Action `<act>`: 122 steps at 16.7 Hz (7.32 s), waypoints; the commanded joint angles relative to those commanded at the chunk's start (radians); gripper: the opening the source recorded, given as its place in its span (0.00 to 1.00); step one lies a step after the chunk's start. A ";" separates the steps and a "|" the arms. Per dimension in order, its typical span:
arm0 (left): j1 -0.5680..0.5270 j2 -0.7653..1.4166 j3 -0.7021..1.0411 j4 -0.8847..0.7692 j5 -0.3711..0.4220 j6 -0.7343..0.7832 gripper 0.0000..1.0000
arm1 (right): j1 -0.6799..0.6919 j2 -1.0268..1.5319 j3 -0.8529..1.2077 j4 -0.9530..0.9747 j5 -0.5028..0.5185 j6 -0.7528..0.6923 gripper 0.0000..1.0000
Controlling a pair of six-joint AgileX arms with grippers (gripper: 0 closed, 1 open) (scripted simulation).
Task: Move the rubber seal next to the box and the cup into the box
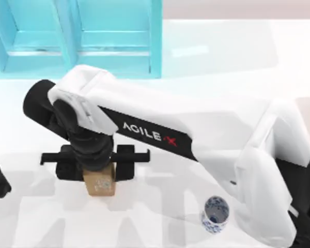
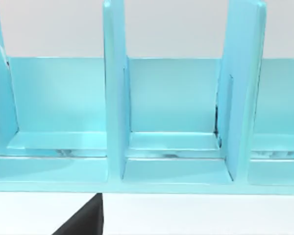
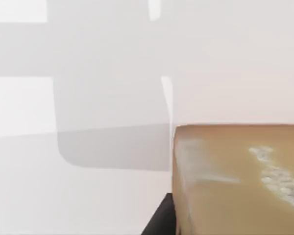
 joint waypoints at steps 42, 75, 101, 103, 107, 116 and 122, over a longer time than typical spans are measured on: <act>0.000 0.000 0.000 0.000 0.000 0.000 1.00 | -0.714 -1.169 -1.197 0.070 -0.063 -0.732 0.00; 0.000 0.000 0.000 0.000 0.000 0.000 1.00 | -0.727 -1.116 -1.413 0.339 -0.063 -0.744 0.90; 0.000 0.000 0.000 0.000 0.000 0.000 1.00 | -0.729 -1.154 -1.053 -0.062 -0.064 -0.750 1.00; 0.000 0.000 0.000 0.000 0.000 0.000 1.00 | -0.714 -1.143 -1.051 -0.060 -0.065 -0.734 1.00; 0.000 0.000 0.000 0.000 0.000 0.000 1.00 | -0.564 -1.068 -1.050 -0.019 -0.072 -0.581 1.00; 0.000 0.000 0.000 0.000 0.000 0.000 1.00 | -0.197 -0.920 -1.083 0.106 -0.089 -0.207 1.00; 0.000 0.000 0.000 0.000 0.000 0.000 1.00 | -0.200 -0.910 -1.113 0.144 -0.089 -0.210 1.00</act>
